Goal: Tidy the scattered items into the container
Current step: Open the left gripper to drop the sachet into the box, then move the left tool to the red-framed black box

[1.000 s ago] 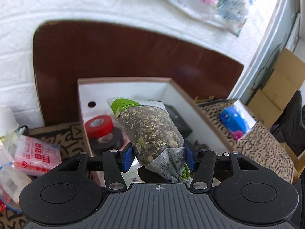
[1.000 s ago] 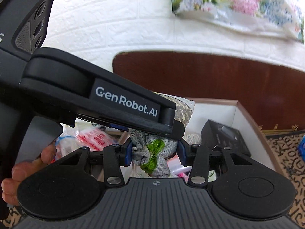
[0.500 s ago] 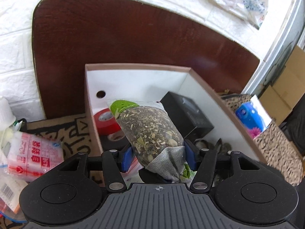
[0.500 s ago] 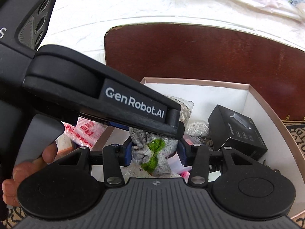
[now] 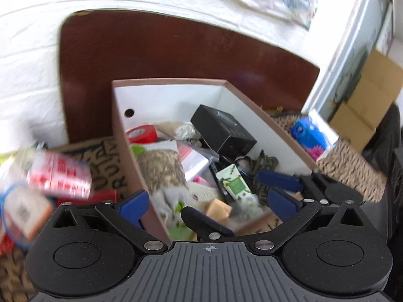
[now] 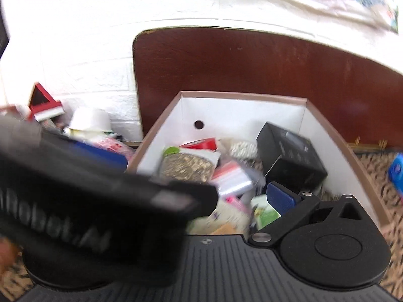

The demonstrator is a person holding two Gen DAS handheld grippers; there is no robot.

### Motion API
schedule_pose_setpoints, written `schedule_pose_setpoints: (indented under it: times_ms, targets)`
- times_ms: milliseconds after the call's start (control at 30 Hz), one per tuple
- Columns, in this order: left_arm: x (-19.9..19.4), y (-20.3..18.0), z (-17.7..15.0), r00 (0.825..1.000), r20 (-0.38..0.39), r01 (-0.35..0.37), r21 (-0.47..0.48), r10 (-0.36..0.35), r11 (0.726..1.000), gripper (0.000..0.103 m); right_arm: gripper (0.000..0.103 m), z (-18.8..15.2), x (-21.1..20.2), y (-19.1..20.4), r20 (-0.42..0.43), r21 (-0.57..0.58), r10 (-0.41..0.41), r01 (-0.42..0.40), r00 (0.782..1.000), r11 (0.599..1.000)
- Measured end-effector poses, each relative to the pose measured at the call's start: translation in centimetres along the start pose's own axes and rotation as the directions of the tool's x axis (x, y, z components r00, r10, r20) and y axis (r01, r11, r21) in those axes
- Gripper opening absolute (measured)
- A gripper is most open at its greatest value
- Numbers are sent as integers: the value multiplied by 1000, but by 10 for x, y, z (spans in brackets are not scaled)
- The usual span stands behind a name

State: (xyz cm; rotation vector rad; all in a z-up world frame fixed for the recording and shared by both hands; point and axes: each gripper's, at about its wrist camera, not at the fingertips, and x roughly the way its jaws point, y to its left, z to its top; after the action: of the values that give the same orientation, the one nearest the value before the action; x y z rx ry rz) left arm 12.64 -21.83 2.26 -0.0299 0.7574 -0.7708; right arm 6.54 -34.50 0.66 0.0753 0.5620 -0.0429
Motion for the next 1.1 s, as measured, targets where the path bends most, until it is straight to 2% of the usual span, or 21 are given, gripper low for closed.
schedule_pose_setpoints:
  times_ms: [100, 267, 400, 633, 800, 900, 1100]
  targets:
    - [-16, 1, -19, 1000, 28, 3, -44, -2, 999, 103, 103, -12, -15, 2, -1, 46, 40, -39, 999, 998]
    - [-42, 2, -44, 998, 55, -5, -111, 11, 994, 103, 103, -21, -33, 22, 46, -17, 2, -1, 999, 1000]
    - [-61, 1, -68, 996, 76, -33, -121, 42, 992, 103, 103, -41, -49, 38, 56, -13, 55, -55, 997, 998]
    - [-83, 6, -110, 993, 63, -91, -130, 100, 987, 103, 103, -70, -61, 69, -2, -6, 92, -92, 996, 996]
    - [-88, 17, -136, 989, 34, -136, -144, 142, 980, 103, 103, -90, -59, 89, -58, 21, 86, -85, 995, 996]
    - [-90, 29, -149, 986, 10, -160, -174, 164, 972, 103, 103, -102, -52, 101, -102, 2, 91, -91, 991, 996]
    - [-99, 63, -158, 977, 7, -203, -265, 212, 943, 103, 103, -123, -41, 117, -114, -59, 113, -121, 987, 991]
